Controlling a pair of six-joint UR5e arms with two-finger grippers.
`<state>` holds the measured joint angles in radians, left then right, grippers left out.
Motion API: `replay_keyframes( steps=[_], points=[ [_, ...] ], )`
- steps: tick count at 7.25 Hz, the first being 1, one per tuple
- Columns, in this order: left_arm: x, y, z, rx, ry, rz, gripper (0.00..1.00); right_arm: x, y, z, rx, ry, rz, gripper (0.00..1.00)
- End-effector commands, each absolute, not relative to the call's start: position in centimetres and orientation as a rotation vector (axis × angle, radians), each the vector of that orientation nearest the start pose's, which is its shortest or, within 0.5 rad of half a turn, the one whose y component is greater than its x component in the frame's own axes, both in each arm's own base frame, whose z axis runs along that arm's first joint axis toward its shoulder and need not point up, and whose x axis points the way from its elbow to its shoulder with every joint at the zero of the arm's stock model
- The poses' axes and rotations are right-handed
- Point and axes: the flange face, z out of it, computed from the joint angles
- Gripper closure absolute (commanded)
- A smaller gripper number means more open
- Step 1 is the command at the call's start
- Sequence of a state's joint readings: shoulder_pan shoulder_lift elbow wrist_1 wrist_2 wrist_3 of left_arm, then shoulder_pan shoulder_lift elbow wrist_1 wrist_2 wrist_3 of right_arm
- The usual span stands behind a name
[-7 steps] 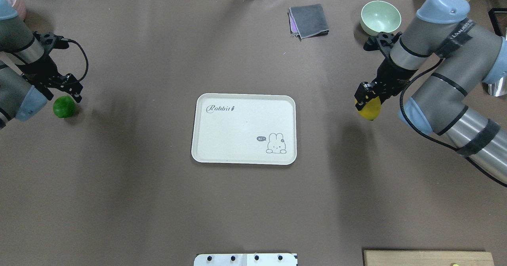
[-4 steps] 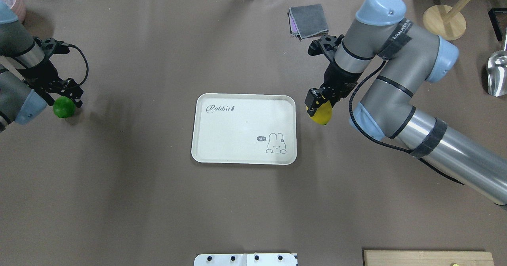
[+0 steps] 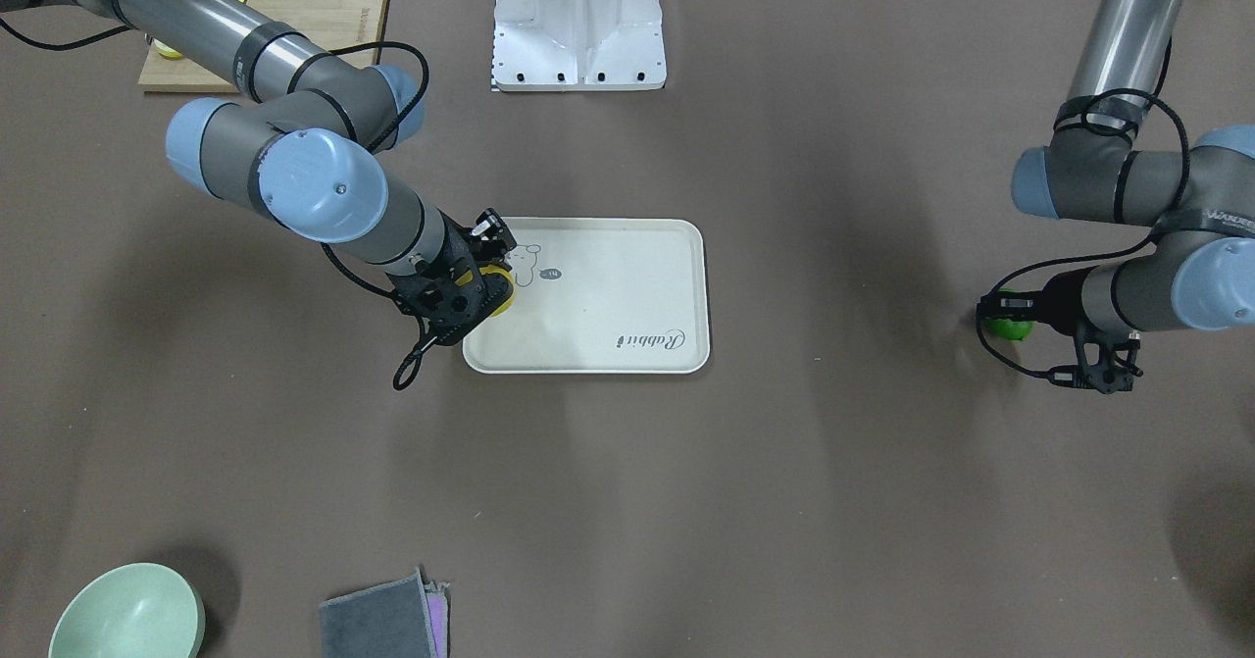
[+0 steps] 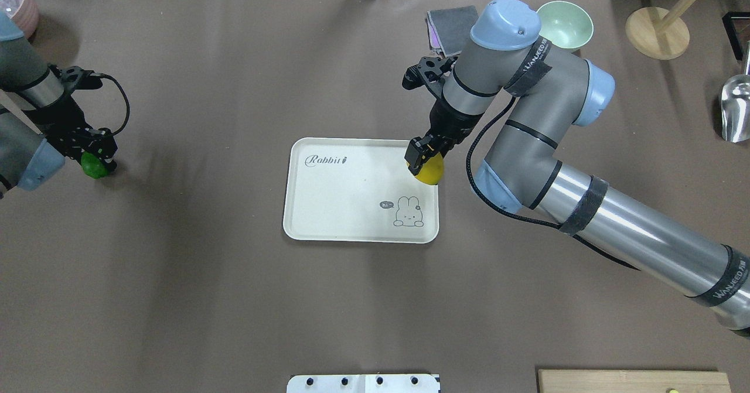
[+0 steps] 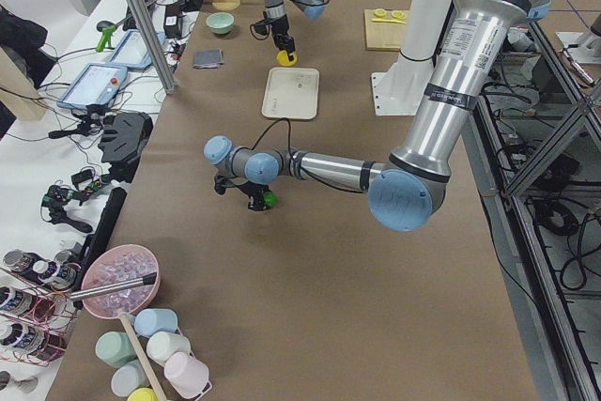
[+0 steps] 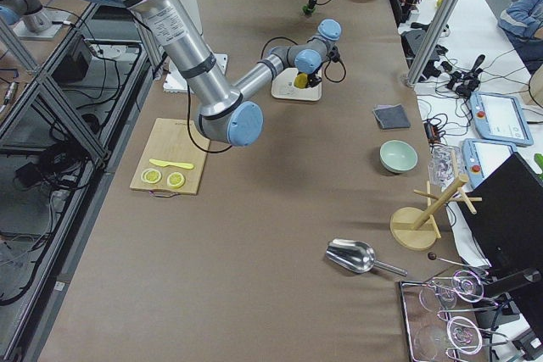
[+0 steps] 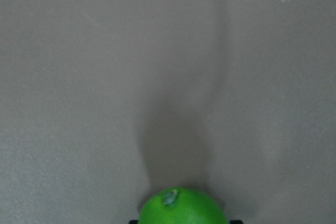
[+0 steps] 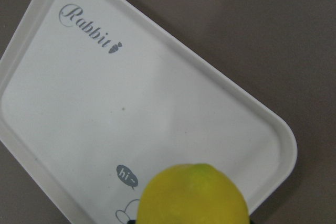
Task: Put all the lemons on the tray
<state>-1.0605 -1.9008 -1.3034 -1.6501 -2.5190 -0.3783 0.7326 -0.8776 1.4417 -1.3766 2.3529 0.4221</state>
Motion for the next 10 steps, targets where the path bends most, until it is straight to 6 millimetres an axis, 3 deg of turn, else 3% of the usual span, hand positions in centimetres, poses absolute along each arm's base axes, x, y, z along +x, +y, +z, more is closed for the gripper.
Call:
replay_keyframes(
  steps=[1,2,3,4,5,6,7,9,10],
  points=[
    [24.3,-58.3,56.2,-0.317,0.962,0.147,1.0,-51.0,-52.9,26.9,0.181,-1.014,-0.739,0.84],
    [24.2,-58.5,53.1,-0.312,0.966,0.145,1.0,-52.0,-52.5,27.5,0.165,-1.008,-0.749,0.83],
    [25.1,-59.3,47.6,-0.275,0.983,0.167,1.0,-53.1,-51.7,28.0,0.148,-1.004,-0.761,0.83],
    [26.2,-60.6,43.5,-0.231,1.005,0.2,1.0,-53.6,-51.4,28.3,0.147,-0.993,-0.765,0.82],
    [27.1,-60.7,40.9,-0.185,1.029,0.246,1.0,-54.0,-51.3,28.8,0.137,-0.989,-0.765,0.8],
    [30.5,-59.2,39.5,-0.151,1.053,0.329,1.0,-54.0,-51.3,28.5,0.14,-0.992,-0.768,0.56],
    [33.3,-58.4,38.0,-0.145,1.078,0.319,1.0,-54.0,-51.4,28.1,0.146,-0.994,-0.767,0.03],
    [39.9,-55.4,35.0,-0.127,1.164,0.305,1.0,-52.9,-52.2,27.1,0.167,-1.008,-0.761,0.0],
    [42.8,-55.4,33.2,-0.125,1.208,0.301,1.0,-51.6,-53.1,27.0,0.178,-1.009,-0.743,0.0]
  ],
)
